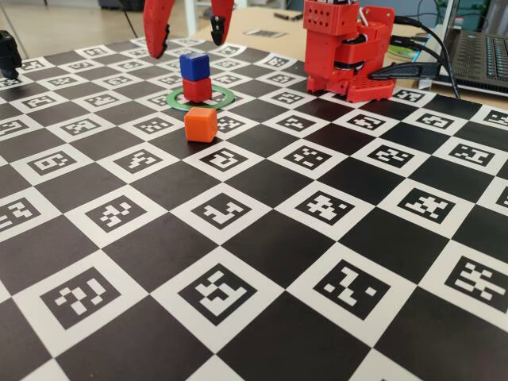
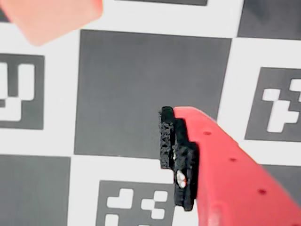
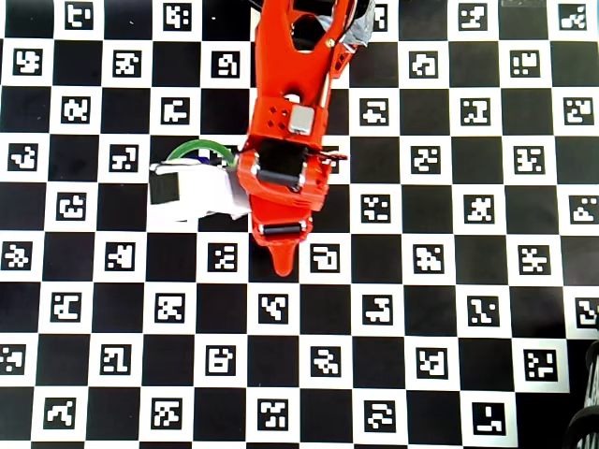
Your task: Grab the red cube then put it in the green circle then put the blue cube on top and finally the orange cube on top
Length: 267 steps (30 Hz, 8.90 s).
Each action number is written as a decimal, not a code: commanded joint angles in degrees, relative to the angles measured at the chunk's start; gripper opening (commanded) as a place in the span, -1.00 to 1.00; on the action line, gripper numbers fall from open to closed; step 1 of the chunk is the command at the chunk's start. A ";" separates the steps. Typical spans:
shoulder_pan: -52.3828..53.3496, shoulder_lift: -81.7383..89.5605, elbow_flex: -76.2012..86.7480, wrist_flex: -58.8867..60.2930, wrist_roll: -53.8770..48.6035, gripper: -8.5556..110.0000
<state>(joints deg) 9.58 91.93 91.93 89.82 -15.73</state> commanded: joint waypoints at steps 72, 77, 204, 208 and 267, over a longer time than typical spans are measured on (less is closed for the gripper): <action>1.76 -5.98 16.17 -28.92 -23.29 -0.66; 1.49 -4.92 12.39 -23.82 -22.06 -0.68; -12.66 72.25 82.09 -47.81 -47.20 -0.96; -12.39 78.84 85.34 -41.40 -49.48 -0.96; -10.63 100.63 89.65 -12.92 -58.62 -0.94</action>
